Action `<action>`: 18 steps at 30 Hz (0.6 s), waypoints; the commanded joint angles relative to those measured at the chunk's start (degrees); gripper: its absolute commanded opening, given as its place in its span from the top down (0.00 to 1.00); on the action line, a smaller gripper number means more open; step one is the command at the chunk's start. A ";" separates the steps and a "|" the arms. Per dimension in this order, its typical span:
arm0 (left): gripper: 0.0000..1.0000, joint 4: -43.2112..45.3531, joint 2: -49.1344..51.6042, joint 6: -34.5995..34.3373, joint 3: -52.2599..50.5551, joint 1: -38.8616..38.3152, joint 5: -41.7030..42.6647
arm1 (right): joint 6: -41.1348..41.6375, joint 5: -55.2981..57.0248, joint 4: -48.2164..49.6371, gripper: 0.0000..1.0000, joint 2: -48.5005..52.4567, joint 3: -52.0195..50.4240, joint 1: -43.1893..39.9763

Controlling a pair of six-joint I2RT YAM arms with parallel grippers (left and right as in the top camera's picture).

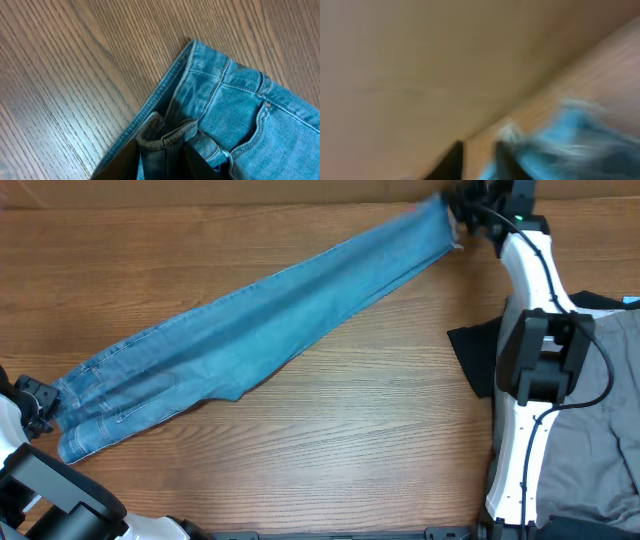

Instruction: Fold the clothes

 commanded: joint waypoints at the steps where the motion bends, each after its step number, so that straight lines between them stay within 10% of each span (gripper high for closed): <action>1: 0.72 -0.44 0.66 1.33 0.72 0.24 0.11 | 2.60 -3.08 -1.33 0.36 -1.92 1.03 3.30; 5: 0.71 -0.44 0.66 1.33 0.72 0.22 0.26 | -2.71 -1.53 -10.14 0.00 -1.92 1.05 3.67; 18: 0.61 -0.17 0.66 1.31 0.72 0.22 1.42 | -17.66 5.55 -33.94 0.04 -1.81 0.94 -1.27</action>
